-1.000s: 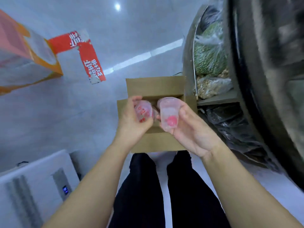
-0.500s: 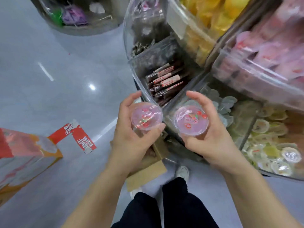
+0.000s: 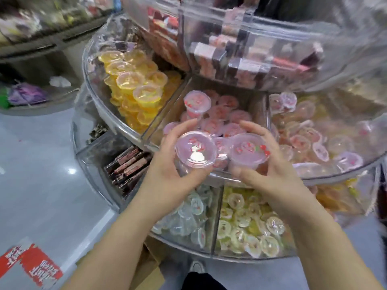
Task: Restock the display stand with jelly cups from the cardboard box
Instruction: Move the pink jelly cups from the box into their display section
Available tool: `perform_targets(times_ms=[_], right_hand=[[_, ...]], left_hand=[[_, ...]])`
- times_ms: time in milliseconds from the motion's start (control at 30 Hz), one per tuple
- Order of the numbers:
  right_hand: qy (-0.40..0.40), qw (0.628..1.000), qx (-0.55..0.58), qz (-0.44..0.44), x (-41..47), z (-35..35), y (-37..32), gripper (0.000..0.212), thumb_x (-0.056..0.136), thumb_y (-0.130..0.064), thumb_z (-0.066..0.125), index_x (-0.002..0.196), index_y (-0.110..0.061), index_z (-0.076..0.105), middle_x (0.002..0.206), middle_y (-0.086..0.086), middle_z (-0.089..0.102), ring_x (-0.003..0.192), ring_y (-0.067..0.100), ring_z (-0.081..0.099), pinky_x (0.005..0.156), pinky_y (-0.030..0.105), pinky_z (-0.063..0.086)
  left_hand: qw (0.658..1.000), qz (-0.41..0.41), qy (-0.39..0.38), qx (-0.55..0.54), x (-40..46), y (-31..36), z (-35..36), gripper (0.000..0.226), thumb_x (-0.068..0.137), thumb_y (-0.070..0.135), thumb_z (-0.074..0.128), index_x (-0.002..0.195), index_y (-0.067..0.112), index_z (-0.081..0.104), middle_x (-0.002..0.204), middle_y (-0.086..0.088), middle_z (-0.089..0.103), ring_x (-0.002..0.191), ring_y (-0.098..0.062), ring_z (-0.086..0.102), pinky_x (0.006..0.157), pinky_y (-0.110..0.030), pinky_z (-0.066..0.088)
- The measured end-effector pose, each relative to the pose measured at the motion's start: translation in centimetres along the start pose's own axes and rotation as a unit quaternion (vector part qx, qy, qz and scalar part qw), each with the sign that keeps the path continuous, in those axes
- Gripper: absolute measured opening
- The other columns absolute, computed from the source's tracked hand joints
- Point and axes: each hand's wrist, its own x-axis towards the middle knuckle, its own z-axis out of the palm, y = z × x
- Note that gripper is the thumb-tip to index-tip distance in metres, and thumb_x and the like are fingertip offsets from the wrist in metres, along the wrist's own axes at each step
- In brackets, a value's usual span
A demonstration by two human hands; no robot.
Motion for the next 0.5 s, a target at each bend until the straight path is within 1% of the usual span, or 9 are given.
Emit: perform_targets(times_ms=[33, 67, 133, 200, 267, 300, 367, 433, 500], right_hand=[[0.0, 1.0, 0.002, -0.003, 0.8, -0.9, 0.1, 0.058, 0.072, -0.014, 0.067, 0.118, -0.042, 0.047, 0.111, -0.017, 0.059, 0.094, -0.006, 0.059, 0.076, 0.009, 0.047], [0.008, 1.0, -0.003, -0.007, 1.8, -1.7, 0.2, 0.056, 0.074, -0.01, 0.066, 0.118, -0.038, 0.048, 0.113, -0.013, 0.059, 0.092, -0.006, 0.06, 0.075, 0.01, 0.048], [0.028, 0.999, -0.03, -0.006, 3.5, -2.8, 0.6, 0.051, 0.078, -0.006, 0.068, 0.115, -0.035, 0.049, 0.114, -0.01, 0.06, 0.091, -0.003, 0.06, 0.076, 0.013, 0.05], [0.061, 0.995, -0.084, 0.001, 5.1, -3.3, 1.2, 0.05, 0.076, -0.013, 0.073, 0.113, -0.034, 0.047, 0.11, -0.016, 0.059, 0.098, -0.005, 0.057, 0.083, 0.013, 0.047], [0.112, 0.983, -0.144, 0.012, 6.4, -3.5, 1.6, 0.053, 0.07, -0.022, 0.078, 0.108, -0.036, 0.044, 0.102, -0.023, 0.055, 0.097, -0.01, 0.053, 0.078, 0.011, 0.045], [0.134, 0.976, -0.171, 0.018, 6.9, -3.4, 1.8, 0.054, 0.066, -0.027, 0.079, 0.105, -0.037, 0.042, 0.097, -0.026, 0.053, 0.093, -0.011, 0.052, 0.073, 0.01, 0.044], [0.157, 0.964, -0.212, 0.022, 7.6, -3.2, 2.0, 0.056, 0.062, -0.036, 0.08, 0.101, -0.036, 0.04, 0.089, -0.028, 0.049, 0.085, -0.012, 0.05, 0.065, 0.009, 0.041], [0.159, 0.957, -0.24, 0.019, 8.1, -2.9, 2.4, 0.056, 0.063, -0.04, 0.079, 0.101, -0.032, 0.04, 0.086, -0.025, 0.049, 0.082, -0.005, 0.052, 0.063, 0.009, 0.042], [0.15, 0.948, -0.28, 0.021, 8.5, -2.8, 2.9, 0.056, 0.065, -0.037, 0.079, 0.106, -0.025, 0.043, 0.092, -0.018, 0.052, 0.087, 0.005, 0.054, 0.062, 0.015, 0.037]], left_hand=[[1.0, 0.011, -0.008, 0.026, 1.2, 0.3, 0.4, 0.063, 0.066, 0.029, 0.075, 0.122, 0.038, 0.05, 0.12, 0.016, 0.059, 0.113, -0.006, 0.057, 0.098, -0.031, 0.045], [0.998, 0.025, -0.017, 0.057, 2.6, 0.6, 0.7, 0.061, 0.065, 0.026, 0.077, 0.119, 0.038, 0.051, 0.116, 0.02, 0.06, 0.112, -0.003, 0.057, 0.098, -0.031, 0.046], [0.991, 0.06, -0.032, 0.118, 5.2, 0.9, 1.1, 0.058, 0.064, 0.025, 0.078, 0.114, 0.039, 0.052, 0.111, 0.028, 0.059, 0.109, 0.005, 0.054, 0.097, -0.024, 0.044], [0.978, 0.1, -0.046, 0.175, 7.7, 0.9, 1.2, 0.057, 0.063, 0.027, 0.079, 0.115, 0.028, 0.055, 0.11, 0.022, 0.057, 0.107, 0.003, 0.054, 0.095, -0.018, 0.043], [0.953, 0.147, -0.057, 0.259, 9.8, 0.7, 1.1, 0.058, 0.063, 0.031, 0.078, 0.116, 0.015, 0.058, 0.109, 0.008, 0.056, 0.104, -0.004, 0.052, 0.092, -0.014, 0.04], [0.939, 0.161, -0.063, 0.297, 10.7, 0.4, 1.0, 0.059, 0.064, 0.032, 0.078, 0.116, 0.011, 0.059, 0.109, 0.001, 0.056, 0.104, -0.009, 0.051, 0.092, -0.016, 0.039], [0.916, 0.164, -0.074, 0.357, 12.0, -0.2, 0.9, 0.061, 0.064, 0.038, 0.075, 0.118, 0.013, 0.06, 0.109, -0.005, 0.057, 0.107, -0.019, 0.051, 0.095, -0.028, 0.039], [0.895, 0.152, -0.08, 0.411, 12.8, -0.9, 0.7, 0.062, 0.065, 0.047, 0.071, 0.12, 0.02, 0.06, 0.111, -0.002, 0.057, 0.114, -0.024, 0.047, 0.098, -0.043, 0.035], [0.883, 0.132, -0.101, 0.438, 13.2, -1.7, 0.4, 0.065, 0.066, 0.052, 0.069, 0.123, 0.025, 0.058, 0.115, 0.0, 0.058, 0.119, -0.024, 0.044, 0.1, -0.046, 0.03]])
